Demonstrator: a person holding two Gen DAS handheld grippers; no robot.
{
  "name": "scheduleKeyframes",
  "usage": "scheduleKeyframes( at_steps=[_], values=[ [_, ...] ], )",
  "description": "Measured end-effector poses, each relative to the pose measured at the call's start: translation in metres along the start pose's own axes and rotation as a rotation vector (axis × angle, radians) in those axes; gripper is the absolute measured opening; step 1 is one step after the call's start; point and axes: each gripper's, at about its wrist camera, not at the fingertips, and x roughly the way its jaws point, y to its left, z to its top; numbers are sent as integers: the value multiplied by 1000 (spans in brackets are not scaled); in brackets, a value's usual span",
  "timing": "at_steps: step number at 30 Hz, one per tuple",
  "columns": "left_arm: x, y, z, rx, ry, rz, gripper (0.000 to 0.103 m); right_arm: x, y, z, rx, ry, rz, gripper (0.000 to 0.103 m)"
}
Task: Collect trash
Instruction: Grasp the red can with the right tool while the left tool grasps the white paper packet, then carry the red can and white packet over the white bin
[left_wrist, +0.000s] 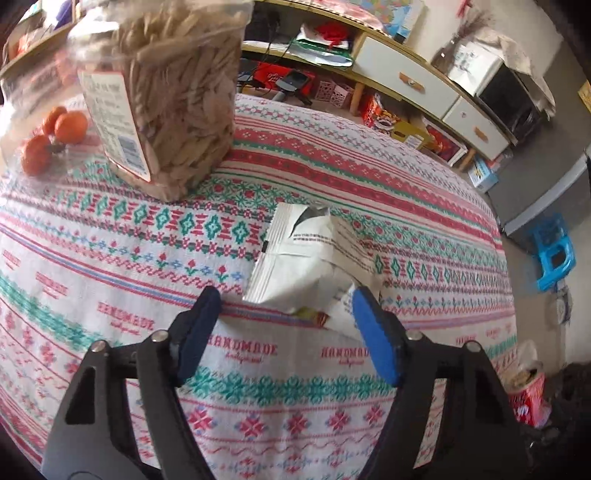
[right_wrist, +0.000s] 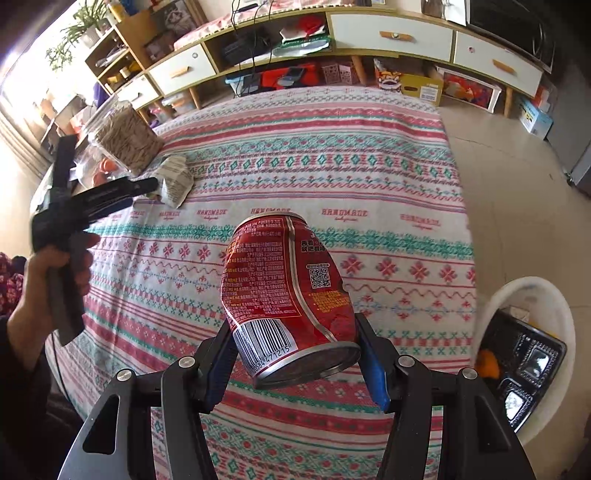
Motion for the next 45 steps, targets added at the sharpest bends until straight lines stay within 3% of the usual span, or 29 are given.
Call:
scheduleKeyframes(
  at_steps=[2,6,9,17,31,38,45],
  values=[
    [2,-4,3,-10,-26,12,66,-1,-1,1,-5,-5,1,61],
    [9,-19,5,46,-52,64,35,-3,-2,2,-8,-13,5,61],
    [12,-24,9,54,-71,64,19,-3,-7,0,1,-13,3,61],
    [-2,-10,2,3,-41,-28,9,-8,-22,-6,32,-14,-4,61],
    [-68,-63,-40,257,-106,-82,3,-55,-65,-24,89,-95,-33,61],
    [-99,-108,-76,368,-118,-184,3,-90,-123,-52,204,-144,-76,61],
    [-105,-162,-106,462,-81,-298,3,-107,-179,-85,316,-149,-120,61]
  ],
)
